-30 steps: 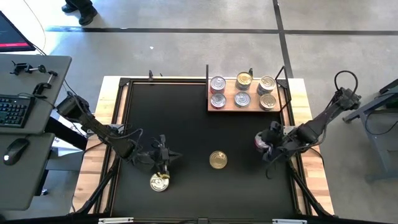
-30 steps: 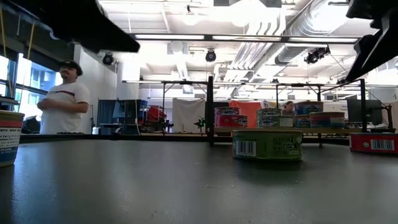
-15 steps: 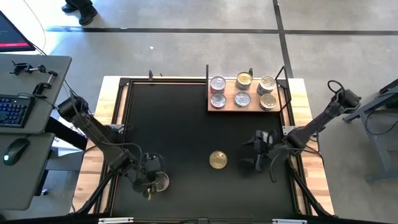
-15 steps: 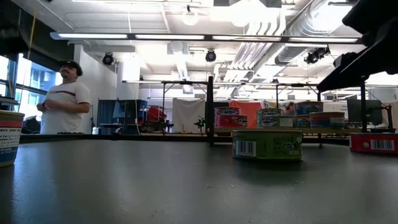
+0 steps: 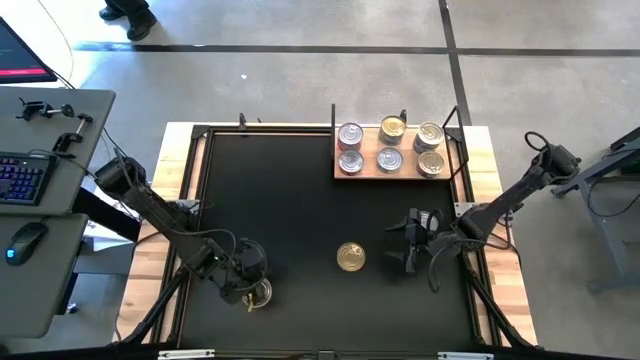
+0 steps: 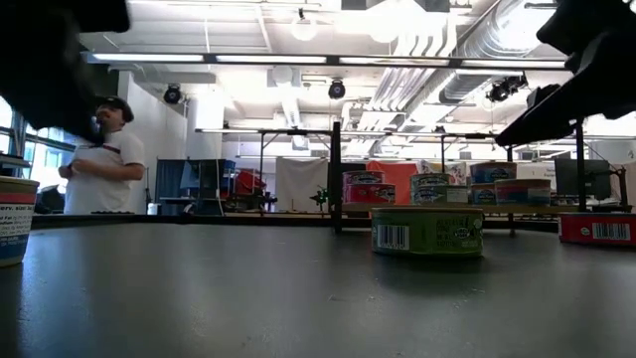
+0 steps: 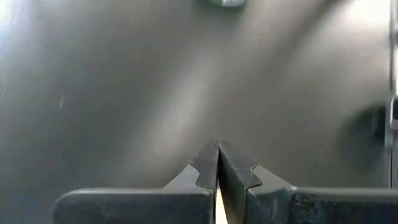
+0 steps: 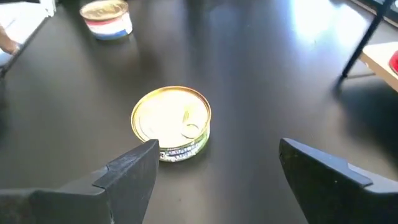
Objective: Stack canned seafood by type on shelf
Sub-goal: Stack the red tuna can on top of the bottom red tuna can on the shelf
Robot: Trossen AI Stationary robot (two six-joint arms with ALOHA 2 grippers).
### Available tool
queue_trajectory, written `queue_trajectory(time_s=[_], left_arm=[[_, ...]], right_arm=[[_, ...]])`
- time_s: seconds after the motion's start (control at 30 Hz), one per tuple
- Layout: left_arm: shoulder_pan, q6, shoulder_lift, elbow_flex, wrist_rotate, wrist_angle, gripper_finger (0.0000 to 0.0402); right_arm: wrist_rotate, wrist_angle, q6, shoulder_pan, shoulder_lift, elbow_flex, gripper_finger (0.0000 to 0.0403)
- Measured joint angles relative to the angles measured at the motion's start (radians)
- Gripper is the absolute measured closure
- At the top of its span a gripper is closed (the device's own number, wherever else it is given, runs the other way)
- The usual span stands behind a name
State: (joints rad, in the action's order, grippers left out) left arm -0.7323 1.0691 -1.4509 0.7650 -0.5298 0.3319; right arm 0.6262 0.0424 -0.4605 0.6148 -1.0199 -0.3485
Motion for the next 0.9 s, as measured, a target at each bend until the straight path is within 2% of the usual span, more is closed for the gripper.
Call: queue_trajectory(time_s=[0.07, 0.2, 0.3, 0.47, 0.53, 0.63, 0.9], left_arm=[[0.019, -0.039, -0.027, 0.001, -0.04, -0.071, 0.0402], [0.053, -0.138, -0.093, 0.0, -0.062, -0.234, 0.0401], [0.079, -0.219, -0.148, 0.002, -0.063, -0.348, 0.0401], [0.114, -0.349, -0.229, 0.034, -0.06, -0.437, 0.0401], [0.126, -0.396, -0.255, 0.053, -0.059, -0.442, 0.0401], [0.139, -0.455, -0.284, 0.083, -0.057, -0.442, 0.0401], [0.166, -0.551, -0.304, 0.116, -0.056, -0.447, 0.0401]], right_arm=[[0.002, -0.139, -0.062, 0.0, 0.0, -0.059, 0.008], [-0.008, -0.541, -0.227, 0.0, 0.0, -0.19, 0.008], [-0.107, -0.799, -0.299, 0.0, 0.0, -0.246, 0.008], [-0.271, -1.032, -0.44, 0.001, -0.003, -0.242, 0.0099], [-0.301, -1.091, -0.506, 0.0, -0.011, -0.235, 0.0121], [-0.336, -1.078, -0.553, 0.0, -0.021, -0.23, 0.0169], [-0.358, -1.003, -0.502, -0.073, -0.099, -0.223, 0.0287]])
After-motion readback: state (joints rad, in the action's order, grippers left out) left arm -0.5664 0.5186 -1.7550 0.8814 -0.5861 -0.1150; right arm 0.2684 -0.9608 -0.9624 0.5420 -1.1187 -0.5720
